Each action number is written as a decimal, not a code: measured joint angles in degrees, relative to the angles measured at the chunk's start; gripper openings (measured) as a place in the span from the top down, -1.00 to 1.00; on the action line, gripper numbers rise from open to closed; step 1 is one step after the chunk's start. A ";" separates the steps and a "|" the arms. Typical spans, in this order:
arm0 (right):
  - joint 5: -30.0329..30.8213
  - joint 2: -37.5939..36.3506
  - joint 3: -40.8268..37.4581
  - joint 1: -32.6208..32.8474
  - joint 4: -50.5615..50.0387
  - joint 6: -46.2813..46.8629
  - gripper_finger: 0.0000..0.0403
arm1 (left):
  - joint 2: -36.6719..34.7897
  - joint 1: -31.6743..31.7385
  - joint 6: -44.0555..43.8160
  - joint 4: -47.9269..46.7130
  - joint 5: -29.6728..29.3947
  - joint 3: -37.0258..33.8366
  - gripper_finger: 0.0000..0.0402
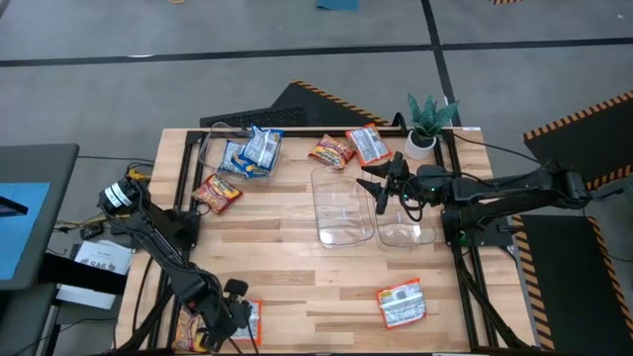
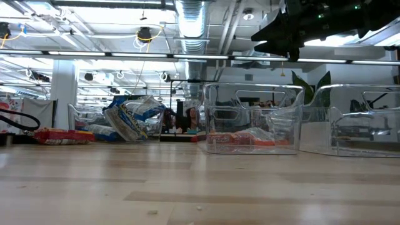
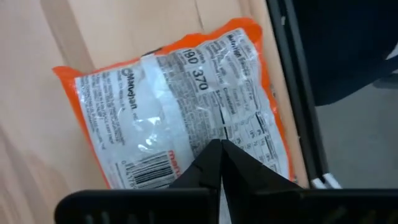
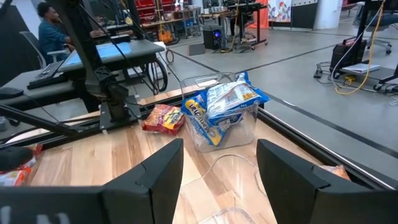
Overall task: Sort Maruchan noodles
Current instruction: Put the bottom left orange noodle pack into the bottom center transparent bin
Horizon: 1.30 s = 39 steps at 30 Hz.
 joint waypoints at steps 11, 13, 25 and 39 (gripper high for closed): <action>0.00 0.00 0.00 0.00 -0.06 0.18 -0.12 | -0.33 9.19 15.42 -1.82 -12.12 -3.07 1.00; 0.00 0.00 0.00 0.00 -0.13 0.84 -0.12 | -0.33 11.52 17.58 -4.02 -15.00 -3.10 1.00; 0.00 0.00 0.00 0.00 -1.33 0.91 -0.12 | -0.94 20.76 26.62 -12.94 -25.58 -3.08 1.00; 0.00 -0.02 0.00 0.00 -1.49 1.78 -0.12 | -8.48 16.34 16.88 -20.73 -23.68 0.85 0.64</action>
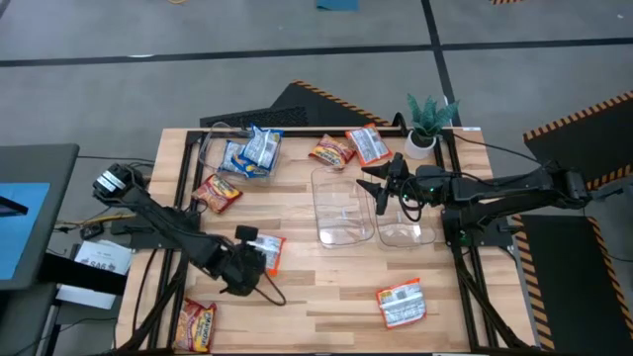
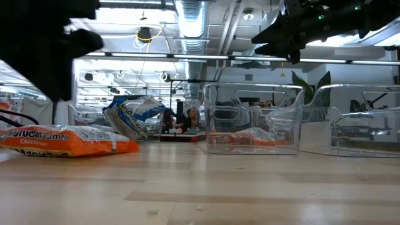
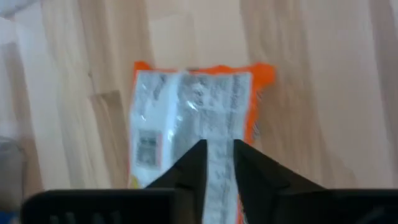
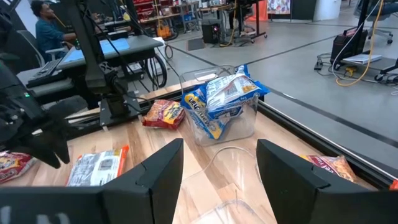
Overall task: Sort Maruchan noodles
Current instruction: Put the bottom left orange noodle pack into the bottom center transparent bin
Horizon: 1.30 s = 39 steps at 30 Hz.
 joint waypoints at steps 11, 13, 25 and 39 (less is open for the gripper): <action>0.02 0.00 0.00 0.00 -0.48 0.07 -0.12 | 0.08 -8.71 -10.76 -3.51 -3.83 -2.05 -0.25; 0.00 0.00 0.00 0.00 -0.48 0.11 -0.12 | 0.08 -9.15 -11.86 -3.59 -7.05 -3.52 -0.36; 0.02 0.00 -0.02 0.00 -0.53 0.17 -0.12 | 0.08 -6.01 -5.13 10.82 -8.76 -11.49 -0.53; 0.02 0.00 0.00 0.00 -0.65 0.11 -0.12 | 0.00 -2.96 -3.88 12.65 -12.77 -15.84 -0.31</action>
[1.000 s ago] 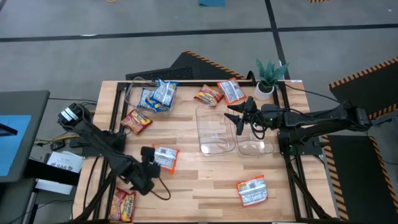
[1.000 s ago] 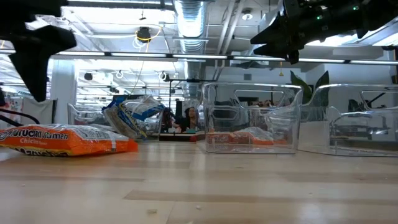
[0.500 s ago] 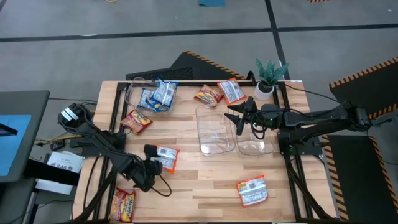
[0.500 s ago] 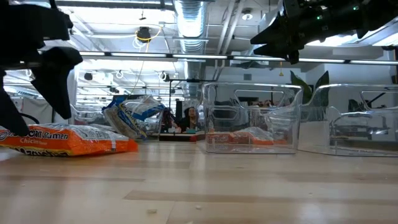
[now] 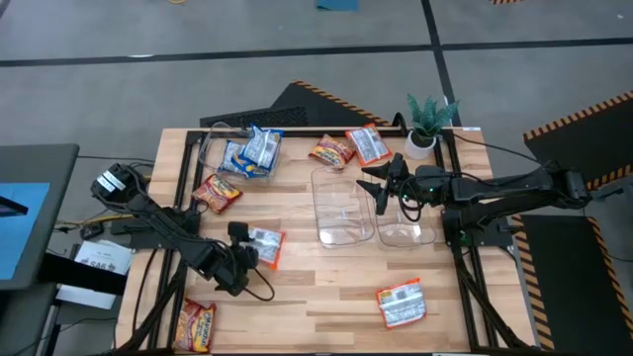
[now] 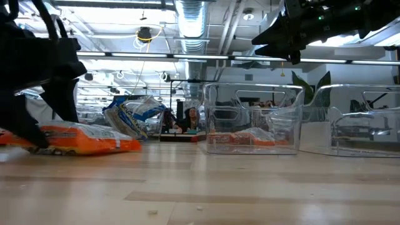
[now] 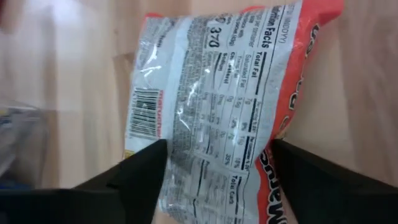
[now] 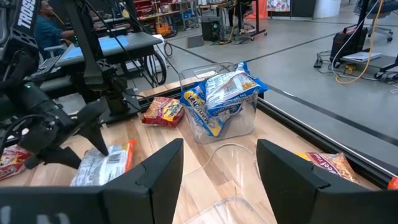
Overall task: Sort Maruchan noodles
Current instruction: Put the bottom left orange noodle pack into the bottom center transparent bin
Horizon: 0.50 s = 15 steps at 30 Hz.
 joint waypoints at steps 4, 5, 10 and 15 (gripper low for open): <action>0.00 0.00 0.00 -0.02 0.00 0.00 -0.12 | 0.00 0.02 -0.31 -0.26 -2.63 0.00 0.32; 0.00 0.00 0.00 0.00 0.00 0.00 -0.12 | 0.00 0.02 -0.36 -0.26 -2.93 0.00 0.54; 0.00 0.00 0.00 -0.01 0.00 -0.01 -0.12 | 0.00 0.02 0.11 -2.57 -3.31 2.28 0.96; 0.00 0.00 0.00 -0.01 -0.02 -0.02 -0.12 | -0.97 0.00 1.72 -8.72 -5.68 7.64 1.00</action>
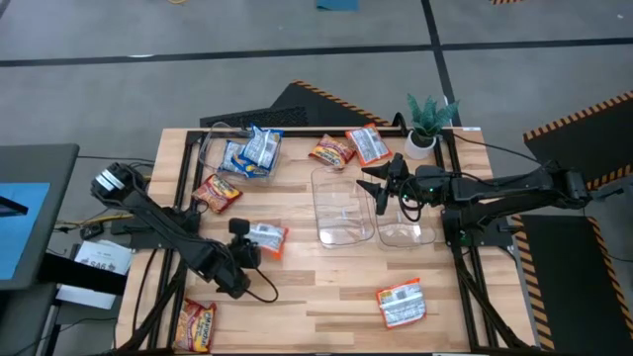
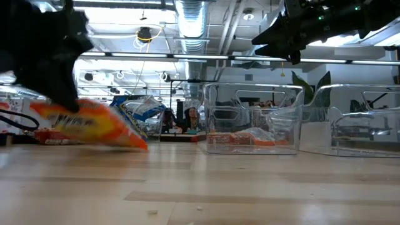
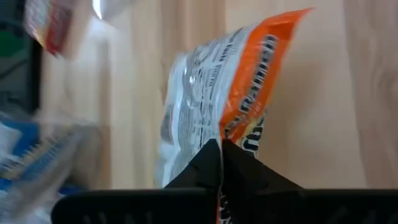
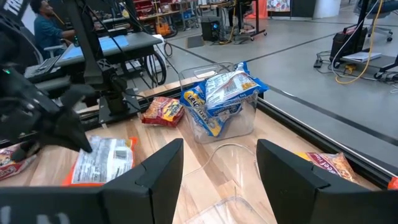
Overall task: Sort Maruchan noodles
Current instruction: Put the bottom left orange noodle pack into the bottom center transparent bin
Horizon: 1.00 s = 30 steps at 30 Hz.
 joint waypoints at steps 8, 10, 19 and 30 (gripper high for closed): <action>0.00 0.00 0.00 0.01 -0.31 0.00 -0.12 | -5.44 -0.13 3.02 -4.20 -6.30 4.56 1.00; 0.00 0.00 0.00 -0.01 -0.45 0.00 -0.12 | -7.25 -0.13 3.65 -4.19 -7.56 4.67 1.00; 0.00 0.00 0.00 0.00 -0.39 0.00 -0.12 | -12.73 -0.15 4.86 -4.11 -11.49 4.75 1.00; 0.00 0.00 0.00 -0.01 -0.37 0.02 -0.12 | -12.78 2.75 13.37 1.97 -12.82 4.77 1.00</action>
